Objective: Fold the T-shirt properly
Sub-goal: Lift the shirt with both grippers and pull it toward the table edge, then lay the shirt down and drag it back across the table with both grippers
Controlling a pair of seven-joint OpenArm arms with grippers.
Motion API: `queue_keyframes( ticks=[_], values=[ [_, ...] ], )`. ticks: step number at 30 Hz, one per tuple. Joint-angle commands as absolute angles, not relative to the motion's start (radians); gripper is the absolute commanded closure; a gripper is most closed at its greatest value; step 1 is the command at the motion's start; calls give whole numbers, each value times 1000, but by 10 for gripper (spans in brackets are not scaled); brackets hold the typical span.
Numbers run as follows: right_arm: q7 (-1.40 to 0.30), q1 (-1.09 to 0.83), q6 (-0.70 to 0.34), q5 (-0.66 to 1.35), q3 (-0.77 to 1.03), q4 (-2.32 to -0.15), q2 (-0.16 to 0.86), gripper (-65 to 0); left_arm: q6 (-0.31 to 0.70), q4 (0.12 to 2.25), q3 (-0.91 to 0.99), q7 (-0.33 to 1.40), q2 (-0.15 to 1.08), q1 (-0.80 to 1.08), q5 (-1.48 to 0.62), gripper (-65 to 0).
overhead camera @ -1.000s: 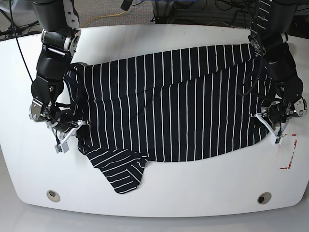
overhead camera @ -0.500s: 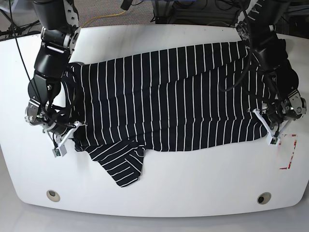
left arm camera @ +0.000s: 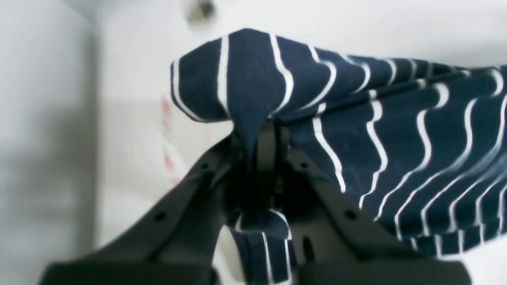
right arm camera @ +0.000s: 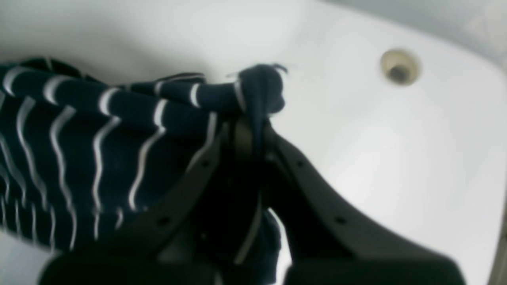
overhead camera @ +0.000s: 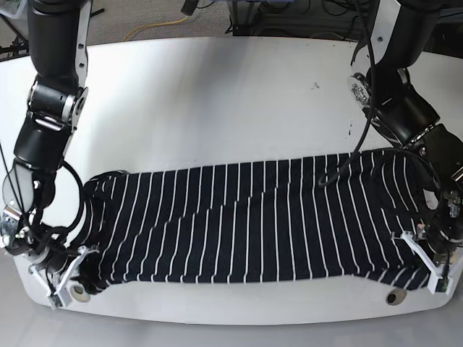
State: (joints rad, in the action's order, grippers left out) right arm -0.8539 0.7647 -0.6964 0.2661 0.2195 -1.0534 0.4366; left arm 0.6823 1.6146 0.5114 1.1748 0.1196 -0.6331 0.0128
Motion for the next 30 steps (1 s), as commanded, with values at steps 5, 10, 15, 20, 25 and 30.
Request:
queue_keyframes(
  ticks=[5,10,15,20,25,30],
  values=[
    [-903,993,-698,255,220,-1076,498,0,645,1796,512,1205,136,-753,21,0],
    [-983,1171,-698,263,168,-1076,522,0,616,1862,492,1225,142,-877,21,0],
    [-1035,1288,-698,263,122,-1078,538,0,616,1867,470,1279,142,-1000,21,0],
    [-1115,1306,-698,265,145,-1079,544,0,624,1867,432,1282,142,-1010,21,0],
    [-1148,1216,-698,265,226,-1079,559,0,653,1880,427,1279,137,-894,18,0],
    [-1202,1086,-698,265,334,-1079,562,0,698,1939,392,1283,136,-751,18,0]
  ],
)
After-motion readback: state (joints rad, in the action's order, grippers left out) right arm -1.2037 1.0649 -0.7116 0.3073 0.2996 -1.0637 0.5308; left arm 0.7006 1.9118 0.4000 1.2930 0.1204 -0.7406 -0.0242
